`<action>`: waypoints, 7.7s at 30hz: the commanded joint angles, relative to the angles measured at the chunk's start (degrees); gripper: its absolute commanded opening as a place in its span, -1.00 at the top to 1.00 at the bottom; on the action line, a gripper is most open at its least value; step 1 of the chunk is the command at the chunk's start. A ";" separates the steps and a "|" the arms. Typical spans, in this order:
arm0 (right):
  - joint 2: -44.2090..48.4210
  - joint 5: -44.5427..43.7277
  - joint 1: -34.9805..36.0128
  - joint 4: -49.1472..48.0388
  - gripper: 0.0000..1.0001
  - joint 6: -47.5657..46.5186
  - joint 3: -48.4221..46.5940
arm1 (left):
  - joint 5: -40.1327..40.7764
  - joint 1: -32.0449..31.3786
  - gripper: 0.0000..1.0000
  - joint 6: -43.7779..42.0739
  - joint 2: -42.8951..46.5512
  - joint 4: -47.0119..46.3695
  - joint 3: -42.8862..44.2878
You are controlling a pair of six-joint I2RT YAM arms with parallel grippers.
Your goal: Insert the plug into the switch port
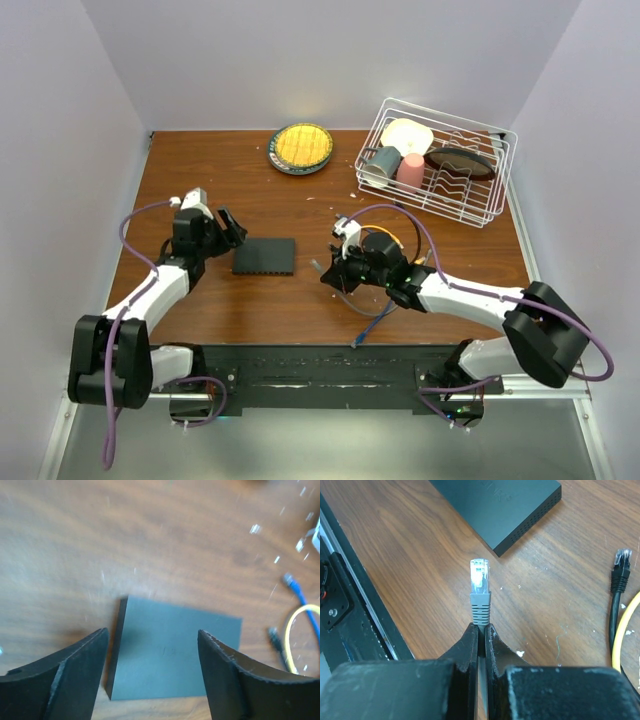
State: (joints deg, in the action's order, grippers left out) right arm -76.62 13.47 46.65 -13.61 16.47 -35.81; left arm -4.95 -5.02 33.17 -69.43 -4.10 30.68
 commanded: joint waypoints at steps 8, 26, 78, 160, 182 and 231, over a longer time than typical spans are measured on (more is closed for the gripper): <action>-1.51 1.12 0.89 -0.55 1.00 0.06 -4.53 | -0.39 -0.17 -0.70 -6.80 -12.91 -2.40 15.46; -1.69 1.20 1.60 0.08 1.00 0.67 -3.57 | -9.54 -0.08 -0.64 -7.68 -29.54 -4.95 16.97; -7.58 1.82 3.00 -3.00 1.00 1.20 -2.77 | 4.24 -10.89 -1.00 -6.01 2.72 0.23 0.79; -28.67 -16.99 11.35 6.83 1.00 -0.03 -18.94 | -13.51 -10.80 -0.88 -8.65 -17.85 -12.95 1.76; -24.19 -22.26 11.27 10.35 1.00 -0.03 -16.22 | -19.04 -10.80 -0.68 -5.49 -8.53 -14.00 -6.59; -23.13 -14.79 14.16 15.89 1.00 -1.35 -15.60 | -16.06 -10.72 -0.73 -7.59 -20.57 -14.27 4.39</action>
State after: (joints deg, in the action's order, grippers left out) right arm -97.17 -4.23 59.51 0.78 15.38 -49.67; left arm -18.02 -15.77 25.76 -89.41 -15.29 35.46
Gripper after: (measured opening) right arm 0.036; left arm 0.872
